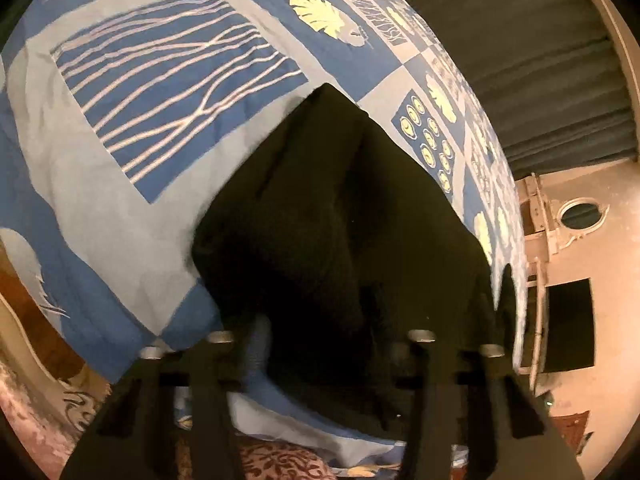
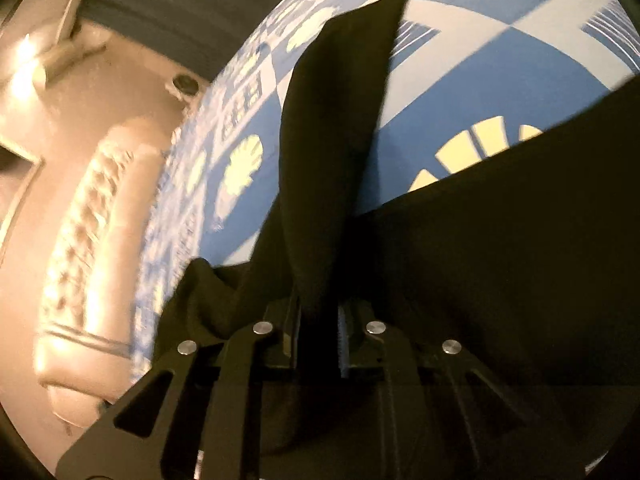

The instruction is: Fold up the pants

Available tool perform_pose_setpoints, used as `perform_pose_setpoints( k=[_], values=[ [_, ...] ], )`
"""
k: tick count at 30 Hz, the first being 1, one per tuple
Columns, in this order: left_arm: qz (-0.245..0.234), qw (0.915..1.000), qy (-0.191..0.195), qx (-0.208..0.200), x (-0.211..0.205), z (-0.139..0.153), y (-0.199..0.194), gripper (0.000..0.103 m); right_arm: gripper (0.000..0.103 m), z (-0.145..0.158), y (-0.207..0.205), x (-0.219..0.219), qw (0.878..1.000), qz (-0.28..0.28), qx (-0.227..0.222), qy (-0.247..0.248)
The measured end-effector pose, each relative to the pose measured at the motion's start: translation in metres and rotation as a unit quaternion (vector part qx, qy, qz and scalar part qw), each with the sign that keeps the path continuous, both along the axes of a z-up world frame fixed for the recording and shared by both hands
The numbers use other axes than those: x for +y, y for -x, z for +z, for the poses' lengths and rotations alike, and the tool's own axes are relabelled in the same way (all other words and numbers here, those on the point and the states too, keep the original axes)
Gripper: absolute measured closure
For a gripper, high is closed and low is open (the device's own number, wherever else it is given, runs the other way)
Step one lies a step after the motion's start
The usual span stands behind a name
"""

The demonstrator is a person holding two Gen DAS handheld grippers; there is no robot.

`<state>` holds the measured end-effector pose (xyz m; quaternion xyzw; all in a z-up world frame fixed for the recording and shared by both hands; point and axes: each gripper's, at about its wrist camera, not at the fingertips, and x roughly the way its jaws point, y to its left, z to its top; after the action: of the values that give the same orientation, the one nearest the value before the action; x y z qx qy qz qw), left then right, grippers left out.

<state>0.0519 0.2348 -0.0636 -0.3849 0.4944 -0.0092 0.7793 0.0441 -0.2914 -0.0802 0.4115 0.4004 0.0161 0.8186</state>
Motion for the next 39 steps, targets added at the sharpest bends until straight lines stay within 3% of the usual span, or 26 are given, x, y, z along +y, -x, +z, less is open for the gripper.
perform_pose_setpoints(
  k=[1,8,11,15,18,20,24,26,27,30,32,33,35,39],
  values=[
    [-0.002,1.0000,-0.001,0.003,0.001,-0.001,-0.001,0.084,0.091,0.004,0.005,-0.002,1.000,-0.003,-0.008,-0.006],
    [0.024,0.9993,0.029,0.001,0.015,-0.004,0.011,0.089,0.092,0.027,0.065,-0.010,0.999,0.000,-0.038,-0.030],
    [0.028,0.9991,0.030,-0.004,0.023,-0.004,0.018,0.089,0.092,0.018,0.088,-0.005,0.999,-0.004,-0.028,-0.040],
    [0.041,0.9972,0.062,-0.012,0.035,-0.014,0.022,0.090,0.092,-0.011,0.103,-0.001,0.999,-0.004,0.006,-0.032],
    [0.041,0.9965,0.071,-0.018,0.036,-0.016,0.024,0.090,0.091,-0.026,0.106,-0.005,0.998,-0.014,0.016,-0.057],
    [0.032,0.9971,0.066,-0.023,0.036,-0.011,0.025,0.088,0.079,-0.022,0.107,-0.008,0.997,-0.018,0.013,-0.069],
    [0.020,0.9992,0.019,-0.030,0.039,0.006,0.035,0.081,0.049,0.013,0.106,-0.024,0.999,-0.035,-0.005,-0.007],
    [0.020,0.9992,-0.018,-0.028,0.040,0.013,0.039,0.073,0.045,0.036,0.090,-0.039,0.998,-0.042,-0.017,0.041],
    [0.023,0.9983,-0.045,-0.028,0.039,0.019,0.041,0.073,0.038,0.041,0.080,-0.045,0.998,-0.040,-0.018,0.048],
    [0.016,0.9962,-0.075,-0.041,0.033,0.034,0.042,0.063,0.037,0.056,0.031,-0.073,0.996,-0.049,-0.040,0.059],
    [0.020,0.9948,-0.085,-0.053,0.026,0.044,0.042,0.028,0.037,0.051,-0.002,-0.098,0.996,-0.066,-0.047,0.026],
    [0.022,0.9936,-0.093,-0.060,0.021,0.050,0.041,0.024,0.037,0.043,-0.024,-0.114,0.996,-0.079,-0.039,0.006],
    [0.014,0.9921,-0.102,-0.072,0.007,0.058,0.037,0.023,0.038,0.031,-0.061,-0.132,0.996,-0.091,-0.019,0.012],
    [-0.030,0.9895,-0.121,-0.072,-0.023,0.062,0.020,0.023,0.051,0.004,-0.115,-0.142,0.996,-0.081,0.029,0.013]
  ],
)
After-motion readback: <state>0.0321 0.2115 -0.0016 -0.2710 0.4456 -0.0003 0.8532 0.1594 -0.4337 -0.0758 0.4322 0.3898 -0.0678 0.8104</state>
